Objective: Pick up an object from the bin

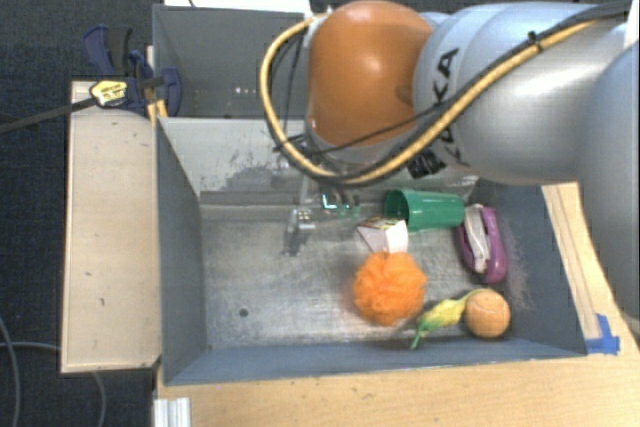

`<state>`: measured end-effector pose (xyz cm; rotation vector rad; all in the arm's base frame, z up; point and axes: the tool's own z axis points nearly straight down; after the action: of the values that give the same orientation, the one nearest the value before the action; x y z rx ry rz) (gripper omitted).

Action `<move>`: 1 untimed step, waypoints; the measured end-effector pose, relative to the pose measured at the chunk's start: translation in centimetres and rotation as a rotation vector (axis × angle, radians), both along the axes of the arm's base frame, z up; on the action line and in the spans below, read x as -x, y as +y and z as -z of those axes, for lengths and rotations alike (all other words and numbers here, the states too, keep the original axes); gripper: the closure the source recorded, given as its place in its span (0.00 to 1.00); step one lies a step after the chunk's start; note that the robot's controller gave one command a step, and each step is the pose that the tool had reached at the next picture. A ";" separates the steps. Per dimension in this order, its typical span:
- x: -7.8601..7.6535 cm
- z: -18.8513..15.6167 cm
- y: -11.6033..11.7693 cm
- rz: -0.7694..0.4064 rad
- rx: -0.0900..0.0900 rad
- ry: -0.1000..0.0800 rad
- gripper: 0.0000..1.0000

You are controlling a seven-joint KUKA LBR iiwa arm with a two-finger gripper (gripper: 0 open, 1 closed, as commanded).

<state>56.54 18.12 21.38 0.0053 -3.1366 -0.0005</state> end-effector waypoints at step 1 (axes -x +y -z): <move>-0.2 -0.5 -0.1 0.005 -0.001 -0.008 0.00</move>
Offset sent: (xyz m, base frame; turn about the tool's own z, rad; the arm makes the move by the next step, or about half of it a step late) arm 0.0193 -0.0689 -0.1438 -0.1090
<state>56.72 18.02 21.86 -0.0018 -3.1448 -0.0027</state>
